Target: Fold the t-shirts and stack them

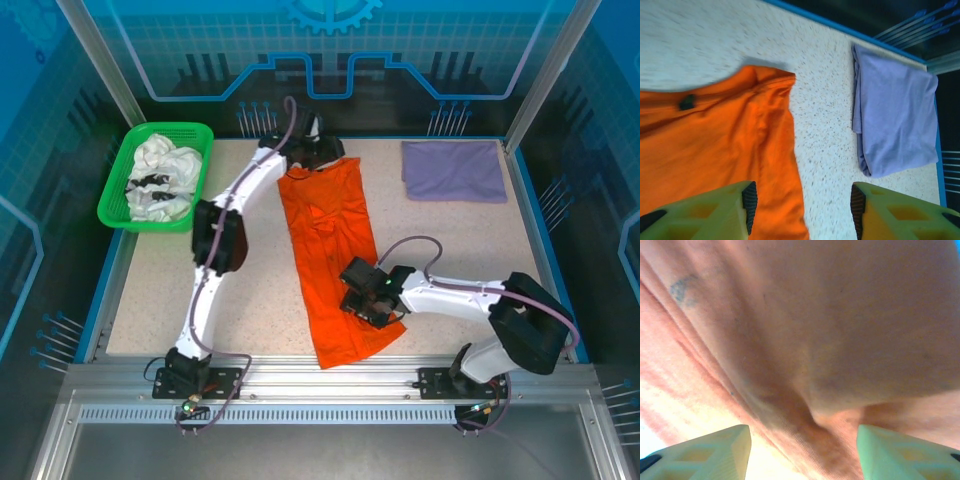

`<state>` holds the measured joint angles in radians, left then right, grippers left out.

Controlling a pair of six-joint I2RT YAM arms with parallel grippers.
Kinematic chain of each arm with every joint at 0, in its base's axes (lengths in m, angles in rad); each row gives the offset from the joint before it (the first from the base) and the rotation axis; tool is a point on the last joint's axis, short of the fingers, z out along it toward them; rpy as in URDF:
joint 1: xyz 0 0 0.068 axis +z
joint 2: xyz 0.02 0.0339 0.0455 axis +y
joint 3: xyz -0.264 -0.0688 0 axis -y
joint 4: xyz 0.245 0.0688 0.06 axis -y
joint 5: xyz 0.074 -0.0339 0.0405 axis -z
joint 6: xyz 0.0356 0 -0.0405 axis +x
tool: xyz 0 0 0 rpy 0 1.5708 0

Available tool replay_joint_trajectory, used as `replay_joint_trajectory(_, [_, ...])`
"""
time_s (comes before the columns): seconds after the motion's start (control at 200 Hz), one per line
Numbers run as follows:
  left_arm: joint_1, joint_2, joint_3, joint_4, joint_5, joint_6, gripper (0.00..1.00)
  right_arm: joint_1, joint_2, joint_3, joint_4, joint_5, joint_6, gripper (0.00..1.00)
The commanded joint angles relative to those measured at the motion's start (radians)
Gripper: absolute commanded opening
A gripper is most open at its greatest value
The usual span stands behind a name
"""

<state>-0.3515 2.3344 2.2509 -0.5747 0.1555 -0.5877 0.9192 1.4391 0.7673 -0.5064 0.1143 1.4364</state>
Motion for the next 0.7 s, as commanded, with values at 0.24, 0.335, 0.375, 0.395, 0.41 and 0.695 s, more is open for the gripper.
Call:
replay_joint_trajectory(0.24, [0.049,-0.197,-0.480,0.013,-0.179,-0.024,0.48,0.037,-0.112,-0.046,-0.037,-0.033,-0.255,0.56])
replay_joint_trajectory(0.335, [0.033,-0.170,-0.507,0.013,-0.186,-0.029,0.48,0.079,-0.108,-0.049,-0.040,-0.037,-0.269,0.56])
replay_joint_trajectory(0.375, [0.025,-0.151,-0.503,0.011,-0.193,-0.029,0.48,0.089,-0.102,-0.051,-0.037,-0.044,-0.269,0.56])
replay_joint_trajectory(0.395, [0.020,-0.139,-0.501,0.009,-0.195,-0.028,0.47,0.093,-0.100,-0.052,-0.036,-0.048,-0.268,0.56])
replay_joint_trajectory(0.41, [0.017,-0.130,-0.496,0.006,-0.197,-0.028,0.47,0.097,-0.097,-0.055,-0.032,-0.050,-0.265,0.56])
replay_joint_trajectory(0.695, [-0.017,0.095,-0.259,-0.120,-0.252,0.010,0.47,0.138,-0.039,-0.132,0.120,-0.114,-0.140,0.57])
